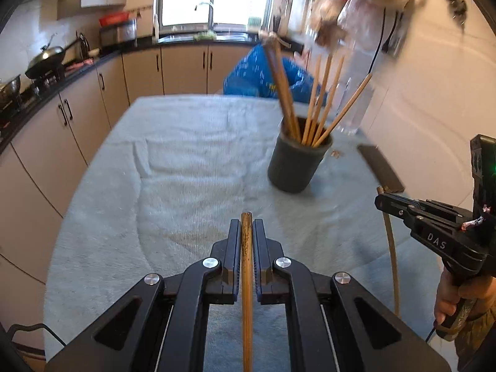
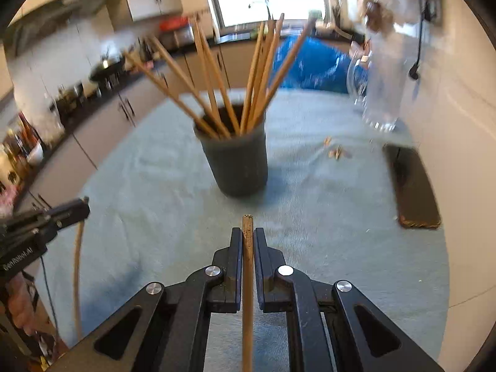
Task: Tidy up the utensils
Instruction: 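Lift both held chopsticks upright and carry them over the grey cup, then drop both chopsticks into the grey cup and open both tools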
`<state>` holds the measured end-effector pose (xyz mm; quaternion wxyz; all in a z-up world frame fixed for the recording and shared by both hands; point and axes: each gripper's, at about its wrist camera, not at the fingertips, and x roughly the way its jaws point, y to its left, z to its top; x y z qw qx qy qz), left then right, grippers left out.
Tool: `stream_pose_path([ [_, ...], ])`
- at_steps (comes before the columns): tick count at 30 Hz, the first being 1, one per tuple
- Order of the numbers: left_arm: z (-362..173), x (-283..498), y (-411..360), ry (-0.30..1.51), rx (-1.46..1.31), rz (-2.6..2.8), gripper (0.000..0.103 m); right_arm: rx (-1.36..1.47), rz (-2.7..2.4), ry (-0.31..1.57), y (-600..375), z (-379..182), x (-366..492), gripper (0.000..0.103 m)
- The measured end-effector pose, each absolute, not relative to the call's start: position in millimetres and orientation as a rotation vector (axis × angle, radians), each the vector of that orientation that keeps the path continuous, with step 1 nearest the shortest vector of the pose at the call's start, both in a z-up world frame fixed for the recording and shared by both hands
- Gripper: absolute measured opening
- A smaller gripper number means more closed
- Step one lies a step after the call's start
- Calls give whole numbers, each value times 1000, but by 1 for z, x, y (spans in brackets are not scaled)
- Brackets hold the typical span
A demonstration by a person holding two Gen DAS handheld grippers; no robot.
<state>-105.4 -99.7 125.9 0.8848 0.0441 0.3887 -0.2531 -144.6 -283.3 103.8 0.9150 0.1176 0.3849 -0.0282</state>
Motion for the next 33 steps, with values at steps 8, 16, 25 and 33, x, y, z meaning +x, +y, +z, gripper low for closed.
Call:
stream_pose_path([
  [8,154,-133,-91,752,-4,-582,6,207,-59,619,-270,148,-181,7],
  [16,199,-167,-88,607,-29,-643,6,233,-47,518,-267,176,-203,7],
  [25,249,-137,-97,481,-86,-642,6,305,-76,401,-288,206,-175,7],
  [33,299,-87,-118,350,-160,-624,7,359,-108,236,-312,249,-125,7],
])
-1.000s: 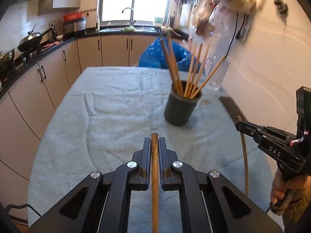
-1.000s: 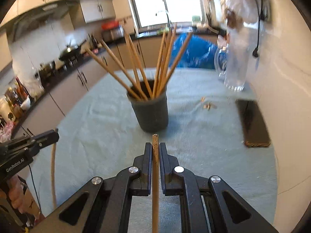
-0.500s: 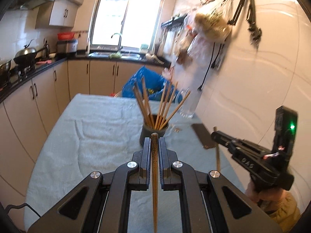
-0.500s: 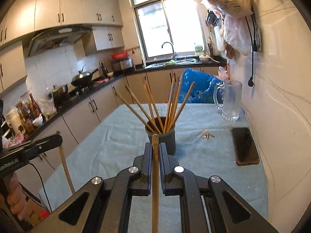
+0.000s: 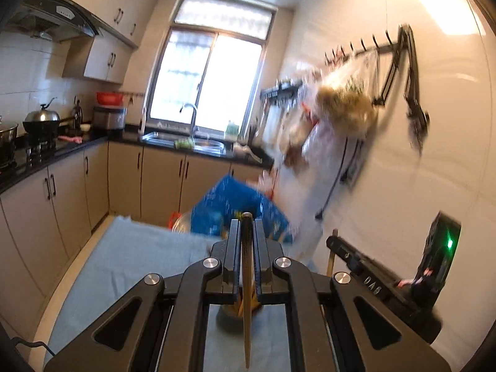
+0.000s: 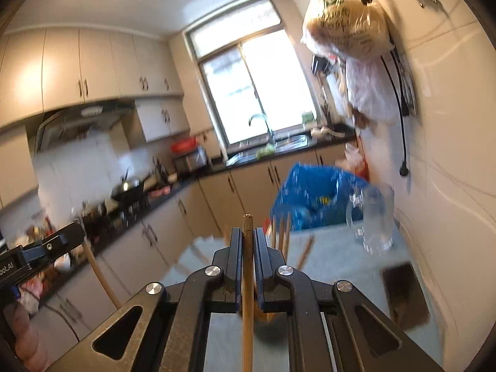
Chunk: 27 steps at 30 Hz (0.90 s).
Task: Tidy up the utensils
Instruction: 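Drop both chopsticks into the grey cup and open both tools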
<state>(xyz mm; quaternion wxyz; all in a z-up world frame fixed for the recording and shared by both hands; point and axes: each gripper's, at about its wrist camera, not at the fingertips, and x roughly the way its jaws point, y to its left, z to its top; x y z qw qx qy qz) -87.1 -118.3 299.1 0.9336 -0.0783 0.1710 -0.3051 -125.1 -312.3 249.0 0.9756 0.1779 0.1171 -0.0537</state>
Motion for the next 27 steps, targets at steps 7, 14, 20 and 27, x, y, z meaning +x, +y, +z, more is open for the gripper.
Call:
stream_pose_path([
  [7,308,-25,-163,321,-189,-569,6,405,-194,115,-336,260,-66,7],
  [14,276,23,-196,387,-169,-524,6,420,-288,87,-350,235,-18,7],
  [20,248,42,-205,446,-146,-509,6,389,-299,153,-349,204,-3,7],
  [27,249,30,-197,439,-146,-520,7,405,-279,205,-346,187,-9,11],
])
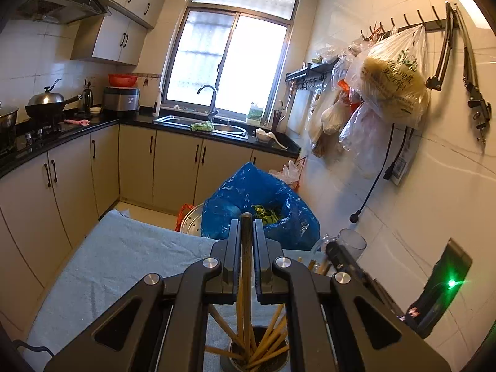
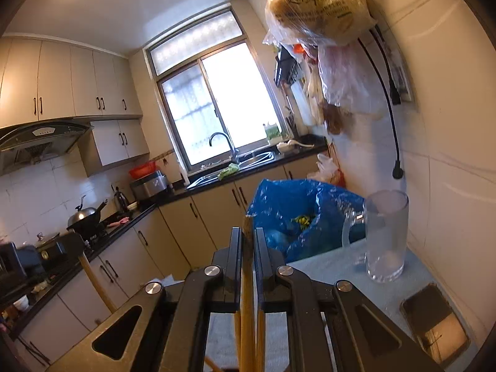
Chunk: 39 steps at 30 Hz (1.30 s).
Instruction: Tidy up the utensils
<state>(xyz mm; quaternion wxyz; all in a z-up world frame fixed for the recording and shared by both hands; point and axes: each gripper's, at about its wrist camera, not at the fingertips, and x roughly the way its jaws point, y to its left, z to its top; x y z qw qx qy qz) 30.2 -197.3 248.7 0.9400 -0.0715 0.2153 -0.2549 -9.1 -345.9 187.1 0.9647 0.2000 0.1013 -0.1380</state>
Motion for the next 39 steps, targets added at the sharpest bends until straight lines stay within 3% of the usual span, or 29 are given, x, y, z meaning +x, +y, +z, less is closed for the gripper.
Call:
stream_pose_path([
  [7,267,-5,-180,407,-140,-529,11,393,-289,176,-339,204,-38,29],
  [11,277,-32,-160,382,-162,-515,37,387,-296,155,-336,218,-64,33],
  [13,281,-50,-145,357,-164,-491,49,380,-300,149,-333,223,-79,42],
  [19,270,-95,-114,345,-91,-418,70,356,-293,184,-319,223,-120,51],
  [30,199,-145,-78,460,-37,-281,80,384,-303,306,-290,178,-182,58],
  [39,147,-158,-67,554,7,-238,81,412,-350,363,-280,148,-210,60],
])
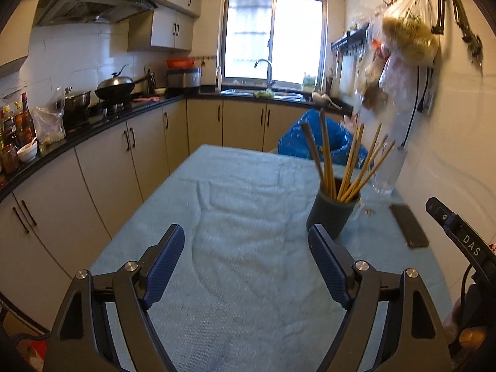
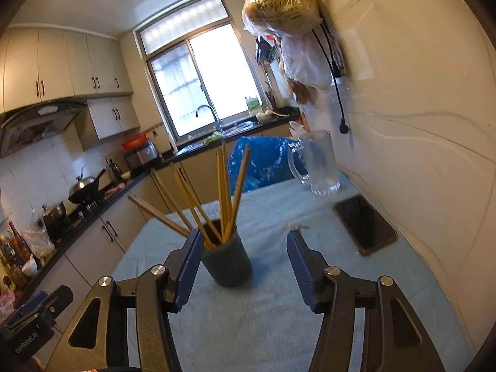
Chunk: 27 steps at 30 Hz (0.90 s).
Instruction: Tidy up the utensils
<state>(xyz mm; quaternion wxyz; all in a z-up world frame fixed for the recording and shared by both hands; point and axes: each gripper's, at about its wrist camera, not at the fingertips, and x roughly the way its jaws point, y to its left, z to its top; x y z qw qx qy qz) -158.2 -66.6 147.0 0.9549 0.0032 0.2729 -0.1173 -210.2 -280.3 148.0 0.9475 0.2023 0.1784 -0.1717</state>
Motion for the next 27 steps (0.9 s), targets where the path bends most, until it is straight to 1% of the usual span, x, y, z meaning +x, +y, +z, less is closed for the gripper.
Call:
stream_pose_path([
  [4,138,-161,-63,569,12,-233,81,412,-358,412,-275,130,-216,61],
  [10,133,-162,-58,573,13,-226,81,400,-356,460,-269,117,-211,61],
  [27,124,-151,-58,608,20,-219,83,324,-371,495,-255,108,-207,63],
])
